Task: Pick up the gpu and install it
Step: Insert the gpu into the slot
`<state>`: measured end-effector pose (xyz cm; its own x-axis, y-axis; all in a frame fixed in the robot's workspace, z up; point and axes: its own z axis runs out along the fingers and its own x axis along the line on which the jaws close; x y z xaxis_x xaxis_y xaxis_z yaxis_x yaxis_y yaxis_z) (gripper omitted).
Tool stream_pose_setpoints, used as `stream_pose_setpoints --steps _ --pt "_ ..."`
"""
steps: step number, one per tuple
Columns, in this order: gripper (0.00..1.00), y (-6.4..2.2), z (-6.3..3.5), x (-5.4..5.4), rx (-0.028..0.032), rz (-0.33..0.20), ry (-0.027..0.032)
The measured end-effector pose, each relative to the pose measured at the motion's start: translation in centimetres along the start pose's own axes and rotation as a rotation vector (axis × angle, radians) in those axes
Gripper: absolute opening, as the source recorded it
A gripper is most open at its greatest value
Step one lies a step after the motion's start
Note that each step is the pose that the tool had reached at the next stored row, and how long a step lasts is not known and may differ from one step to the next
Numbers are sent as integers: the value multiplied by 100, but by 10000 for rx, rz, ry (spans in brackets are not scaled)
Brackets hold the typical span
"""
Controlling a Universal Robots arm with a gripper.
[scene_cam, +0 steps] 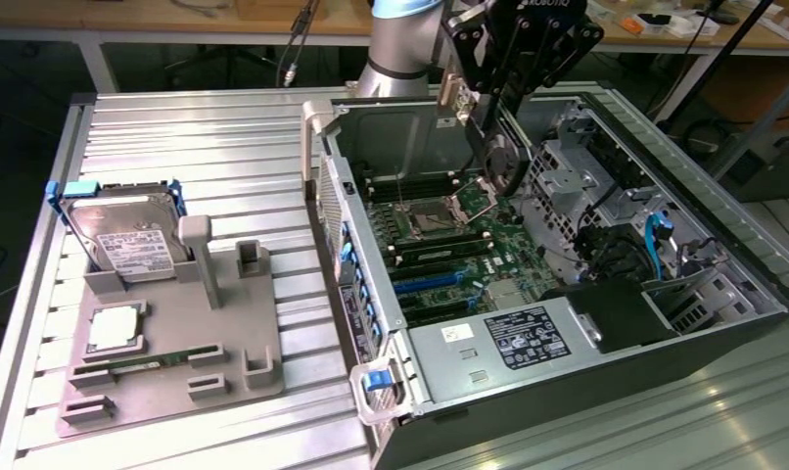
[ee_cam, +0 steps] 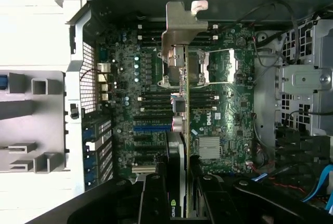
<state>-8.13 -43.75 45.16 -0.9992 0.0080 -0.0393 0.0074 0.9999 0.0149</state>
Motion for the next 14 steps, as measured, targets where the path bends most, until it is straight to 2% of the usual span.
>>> stream_pose_setpoints --steps 14 --pt "27 0 0 0 -27 -698 11"
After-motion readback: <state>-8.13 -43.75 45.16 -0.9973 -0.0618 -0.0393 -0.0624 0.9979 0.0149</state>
